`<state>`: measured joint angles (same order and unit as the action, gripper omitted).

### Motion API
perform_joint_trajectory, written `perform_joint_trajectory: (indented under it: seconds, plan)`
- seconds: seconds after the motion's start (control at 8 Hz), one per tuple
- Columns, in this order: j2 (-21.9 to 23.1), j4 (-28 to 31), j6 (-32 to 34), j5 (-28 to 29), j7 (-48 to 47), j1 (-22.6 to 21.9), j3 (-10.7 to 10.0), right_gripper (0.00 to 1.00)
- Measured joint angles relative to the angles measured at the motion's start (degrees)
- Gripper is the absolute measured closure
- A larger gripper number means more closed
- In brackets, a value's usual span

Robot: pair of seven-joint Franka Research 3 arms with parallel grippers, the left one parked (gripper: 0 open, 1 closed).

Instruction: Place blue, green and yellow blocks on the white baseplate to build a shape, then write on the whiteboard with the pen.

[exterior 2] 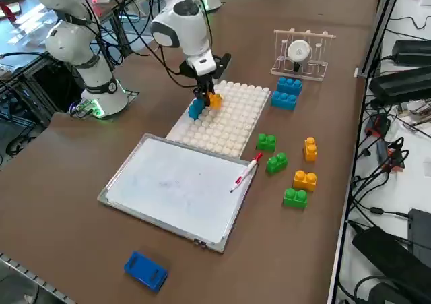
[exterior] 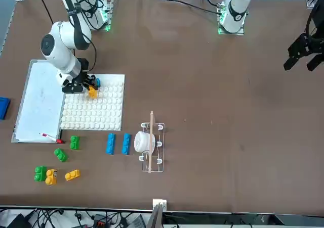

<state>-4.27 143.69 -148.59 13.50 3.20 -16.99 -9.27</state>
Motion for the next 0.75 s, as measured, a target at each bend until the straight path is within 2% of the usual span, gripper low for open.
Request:
perform_joint_trajectory:
  seconds: [0.75]
  plan:
    - [-1.0,0.7,-0.4,0.1,0.0,-0.3,0.1,0.59]
